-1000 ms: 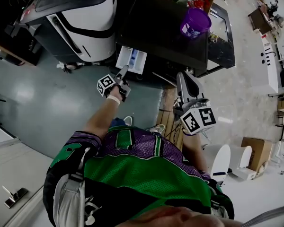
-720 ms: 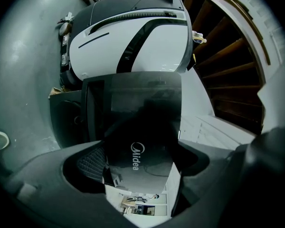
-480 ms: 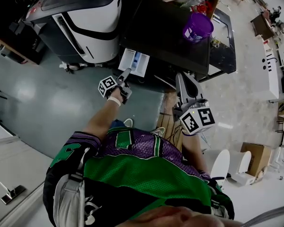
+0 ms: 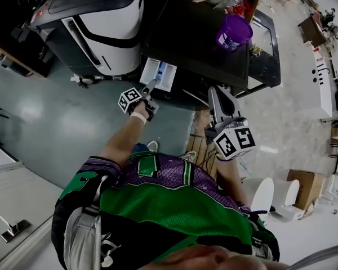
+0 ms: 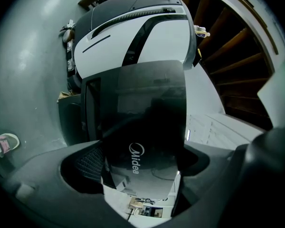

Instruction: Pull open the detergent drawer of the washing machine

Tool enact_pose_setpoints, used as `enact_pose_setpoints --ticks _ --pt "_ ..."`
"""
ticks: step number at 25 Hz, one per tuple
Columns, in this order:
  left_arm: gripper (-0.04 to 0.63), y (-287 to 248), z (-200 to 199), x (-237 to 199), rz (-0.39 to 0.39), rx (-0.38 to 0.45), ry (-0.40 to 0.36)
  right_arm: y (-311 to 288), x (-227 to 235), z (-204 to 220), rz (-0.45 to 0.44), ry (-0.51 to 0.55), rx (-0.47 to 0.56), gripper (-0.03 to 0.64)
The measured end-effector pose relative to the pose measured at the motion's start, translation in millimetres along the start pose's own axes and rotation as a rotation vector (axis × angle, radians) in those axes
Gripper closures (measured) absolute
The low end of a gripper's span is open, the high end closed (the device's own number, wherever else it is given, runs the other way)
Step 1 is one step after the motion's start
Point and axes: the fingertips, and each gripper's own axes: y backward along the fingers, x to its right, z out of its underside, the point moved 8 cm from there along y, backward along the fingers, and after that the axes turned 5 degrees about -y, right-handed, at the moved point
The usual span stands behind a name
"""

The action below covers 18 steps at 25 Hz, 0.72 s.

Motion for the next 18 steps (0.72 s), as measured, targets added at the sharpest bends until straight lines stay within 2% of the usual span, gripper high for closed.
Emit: enact_pose_setpoints --ticks 5,10,12,18 --pt "0.163 4 0 -1 -0.04 -0.003 0.009 0 0 -1 -0.001 0.006 -0.002 0.615" --pt "0.163 9 -1 1 0.01 -0.043 -0.021 0 0 -2 0.003 0.009 -0.004 0.615" --pt "0.163 16 -3 4 0.029 -0.054 -0.053 -1 1 -3 0.004 0.009 -0.002 0.615" --pt "0.163 46 -5 21 0.054 -0.083 -0.222 -5 1 -2 0.003 -0.002 0.008 0.615"
